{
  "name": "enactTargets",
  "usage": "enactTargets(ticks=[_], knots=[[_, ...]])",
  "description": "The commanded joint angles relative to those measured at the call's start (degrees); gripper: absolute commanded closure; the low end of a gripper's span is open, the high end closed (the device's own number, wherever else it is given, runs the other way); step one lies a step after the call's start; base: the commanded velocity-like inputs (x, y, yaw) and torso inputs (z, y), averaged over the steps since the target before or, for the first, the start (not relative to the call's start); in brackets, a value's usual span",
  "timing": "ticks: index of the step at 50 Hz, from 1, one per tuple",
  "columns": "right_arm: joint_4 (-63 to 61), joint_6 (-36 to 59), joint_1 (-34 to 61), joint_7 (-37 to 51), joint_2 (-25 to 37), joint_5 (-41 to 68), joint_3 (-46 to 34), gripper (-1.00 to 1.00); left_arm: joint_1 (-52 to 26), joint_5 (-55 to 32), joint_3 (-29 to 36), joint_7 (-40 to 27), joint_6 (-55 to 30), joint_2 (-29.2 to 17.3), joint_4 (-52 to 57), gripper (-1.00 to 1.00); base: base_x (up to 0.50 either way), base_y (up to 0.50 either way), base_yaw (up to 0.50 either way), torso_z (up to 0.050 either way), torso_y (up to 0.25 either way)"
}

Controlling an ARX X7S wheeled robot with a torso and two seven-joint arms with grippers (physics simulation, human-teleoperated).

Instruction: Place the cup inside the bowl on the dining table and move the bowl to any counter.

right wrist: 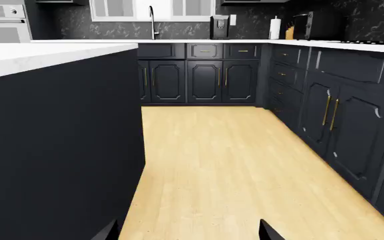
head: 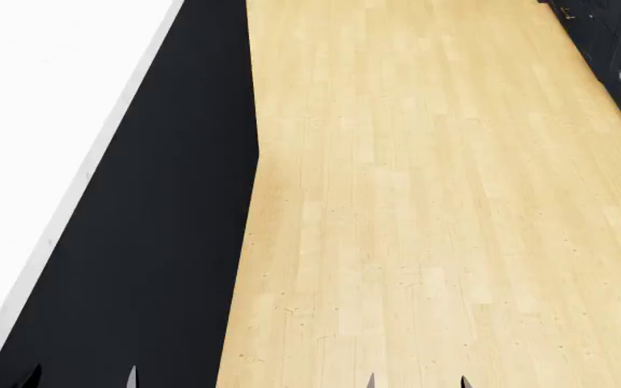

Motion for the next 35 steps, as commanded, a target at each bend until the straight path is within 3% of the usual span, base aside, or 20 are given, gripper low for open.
enactTargets(ticks=[1,21,35], knots=[[-0.3,0.79,0.03,1.25,0.83,0.79,-1.28,-1.0,-0.42,-0.53,1.47,-1.9,-0.39,-0.61,0.25,-1.0,0.0,0.0,0.0,0.0,0.0],[-0.65,1.07,-0.06,4.83,3.71,3.04,-4.15,-1.0,-0.5,-2.65,4.89,-5.88,-0.76,-3.55,1.22,-1.0,0.0,0.0,0.0,0.0,0.0],[-0.68,1.25,-0.06,6.12,4.61,4.13,-5.2,-1.0,-0.74,-3.37,6.25,-7.14,0.18,-4.55,0.6,-1.0,-0.48,0.0,0.0,0.0,0.0]])
